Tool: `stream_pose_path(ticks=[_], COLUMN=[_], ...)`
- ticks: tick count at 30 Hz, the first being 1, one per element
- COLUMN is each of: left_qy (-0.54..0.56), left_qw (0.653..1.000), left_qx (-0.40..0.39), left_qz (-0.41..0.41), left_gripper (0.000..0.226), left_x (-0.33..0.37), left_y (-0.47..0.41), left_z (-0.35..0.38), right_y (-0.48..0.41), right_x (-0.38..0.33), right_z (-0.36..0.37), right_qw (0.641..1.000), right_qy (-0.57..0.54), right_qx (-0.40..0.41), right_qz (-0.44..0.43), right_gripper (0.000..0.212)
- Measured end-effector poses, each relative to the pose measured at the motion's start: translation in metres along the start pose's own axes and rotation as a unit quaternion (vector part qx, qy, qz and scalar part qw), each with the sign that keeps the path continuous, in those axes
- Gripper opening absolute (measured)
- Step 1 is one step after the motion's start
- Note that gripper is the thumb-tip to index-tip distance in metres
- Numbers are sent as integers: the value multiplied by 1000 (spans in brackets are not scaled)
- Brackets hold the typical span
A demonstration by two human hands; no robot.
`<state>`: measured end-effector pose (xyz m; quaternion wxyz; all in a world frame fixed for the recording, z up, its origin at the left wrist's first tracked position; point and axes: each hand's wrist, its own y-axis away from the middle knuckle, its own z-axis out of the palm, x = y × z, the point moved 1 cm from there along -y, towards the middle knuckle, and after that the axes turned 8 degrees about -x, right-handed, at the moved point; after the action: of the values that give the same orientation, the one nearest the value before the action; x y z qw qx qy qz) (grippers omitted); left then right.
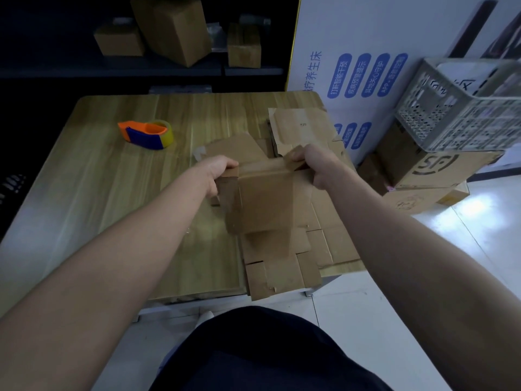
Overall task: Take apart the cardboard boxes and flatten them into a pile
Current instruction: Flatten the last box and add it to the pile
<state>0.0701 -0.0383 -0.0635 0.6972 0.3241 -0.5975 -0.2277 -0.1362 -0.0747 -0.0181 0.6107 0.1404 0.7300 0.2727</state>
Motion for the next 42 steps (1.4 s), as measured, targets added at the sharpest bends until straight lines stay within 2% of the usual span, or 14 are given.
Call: stream_pose_path(ticks=[2, 6, 7, 9, 10, 14, 18, 21, 23, 26, 30, 35, 39, 42], left_qy=[29, 60, 63, 68, 68, 62, -30, -71, -46, -9, -46, -156, -277, -284], left_qw=[999, 996, 995, 994, 994, 983, 974, 979, 992, 998, 999, 985, 954, 950], left_qx=[-13, -3, 4, 15, 17, -1, 0, 32, 3, -29, -4, 74, 113, 132], left_qz=[27, 68, 71, 79, 84, 172, 223, 189, 121, 53, -2, 9, -9, -15], left_gripper=[26, 74, 76, 54, 47, 75, 71, 73, 83, 52, 45, 60, 60, 62], left_x=[7, 6, 4, 1, -1, -9, -23, -36, -46, -64, -95, -124, -139, -150], left_y=[4, 8, 6, 5, 7, 2, -2, -6, -10, -12, -21, -32, -33, -36], left_z=[-1, -3, -3, -1, 0, 3, 14, 11, 10, 19, 33, 36, 33, 32], right_y=[-2, -5, -6, -6, -5, -12, -13, -19, -21, -21, -21, -25, -30, -41], right_x=[-8, -8, -5, 2, 5, 22, 37, 44, 52, 68, 99, 135, 153, 163], right_z=[-4, -8, -10, -12, -12, -17, -16, -16, -17, -20, -21, -21, -18, -17], right_qw=[998, 995, 995, 996, 997, 998, 995, 999, 998, 988, 958, 935, 915, 898], right_qy=[-42, -2, -1, -29, -47, -54, -60, -17, 33, 138, 276, 347, 394, 432], right_qx=[-23, -86, -89, -74, -57, -2, -56, -17, -3, 13, 19, 2, -13, -24], right_qz=[-29, -54, -49, -37, -28, 31, 56, 41, 51, 67, 75, 81, 85, 76], right_gripper=[5, 34, 31, 13, 13, 69, 47, 53, 62, 74, 79, 60, 64, 64])
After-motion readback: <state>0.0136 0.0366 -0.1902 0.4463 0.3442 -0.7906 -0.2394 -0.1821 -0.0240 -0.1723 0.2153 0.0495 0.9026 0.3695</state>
